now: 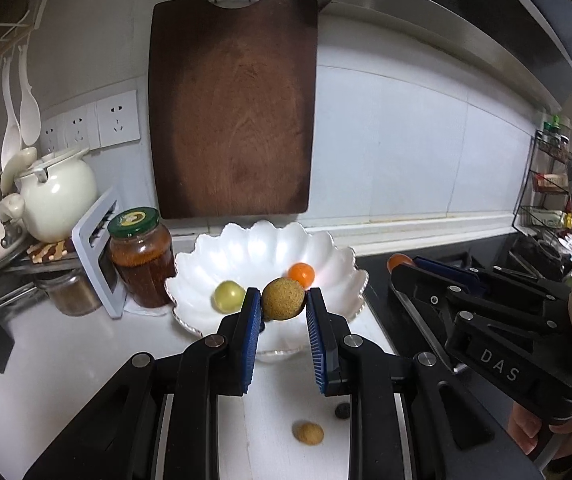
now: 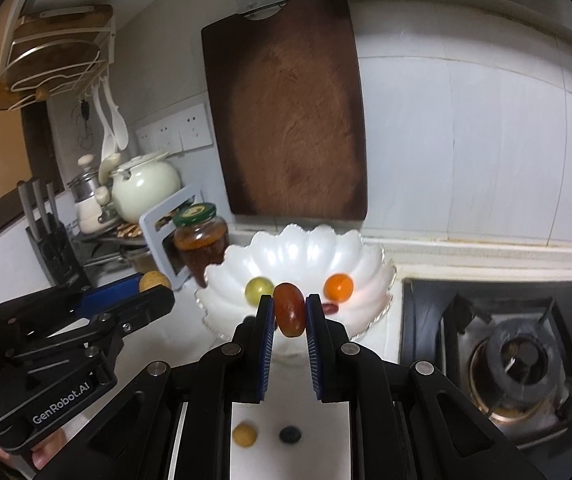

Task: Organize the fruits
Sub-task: 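Carry the tan fruit and reddish date in both tools over the bowl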

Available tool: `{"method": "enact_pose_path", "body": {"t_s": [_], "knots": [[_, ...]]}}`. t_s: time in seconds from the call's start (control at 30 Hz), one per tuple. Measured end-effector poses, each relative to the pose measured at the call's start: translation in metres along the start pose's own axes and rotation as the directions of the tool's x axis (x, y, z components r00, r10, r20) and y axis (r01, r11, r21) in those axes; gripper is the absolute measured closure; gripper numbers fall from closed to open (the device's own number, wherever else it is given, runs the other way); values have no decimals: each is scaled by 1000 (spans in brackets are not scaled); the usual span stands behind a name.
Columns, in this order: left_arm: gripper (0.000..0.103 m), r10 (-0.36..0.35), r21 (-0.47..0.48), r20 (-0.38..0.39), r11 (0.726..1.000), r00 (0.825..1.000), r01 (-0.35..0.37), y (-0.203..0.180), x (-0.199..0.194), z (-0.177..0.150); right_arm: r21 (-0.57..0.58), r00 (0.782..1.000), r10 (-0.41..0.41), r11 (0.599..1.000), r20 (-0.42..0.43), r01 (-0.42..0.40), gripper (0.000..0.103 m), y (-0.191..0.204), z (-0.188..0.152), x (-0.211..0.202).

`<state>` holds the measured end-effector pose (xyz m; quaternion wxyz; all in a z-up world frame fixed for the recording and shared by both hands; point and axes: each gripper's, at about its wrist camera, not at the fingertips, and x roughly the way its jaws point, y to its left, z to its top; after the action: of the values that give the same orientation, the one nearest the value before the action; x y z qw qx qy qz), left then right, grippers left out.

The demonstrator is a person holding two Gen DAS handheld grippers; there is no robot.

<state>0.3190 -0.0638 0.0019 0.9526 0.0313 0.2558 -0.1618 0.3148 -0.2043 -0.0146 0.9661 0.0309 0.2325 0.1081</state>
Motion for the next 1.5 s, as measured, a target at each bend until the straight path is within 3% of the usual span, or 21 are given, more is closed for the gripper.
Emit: {"method": "enact_pose_path", "body": {"t_s": [0.43, 0.93, 1.2, 1.5], "knots": [[79, 22, -59, -27, 998, 999, -23, 19, 39, 34, 16, 1000, 0, 1000, -21, 1, 86, -11, 34, 41], [79, 68, -95, -140, 992, 988, -82, 46, 106, 62, -8, 992, -1, 1000, -123, 0, 86, -21, 69, 119], [79, 117, -67, -197, 989, 973, -133, 50, 147, 73, 35, 972, 11, 999, -233, -3, 86, -36, 72, 172], [79, 102, -111, -315, 983, 944, -144, 68, 206, 69, -4, 951, -21, 1000, -309, 21, 86, -41, 71, 213]]}}
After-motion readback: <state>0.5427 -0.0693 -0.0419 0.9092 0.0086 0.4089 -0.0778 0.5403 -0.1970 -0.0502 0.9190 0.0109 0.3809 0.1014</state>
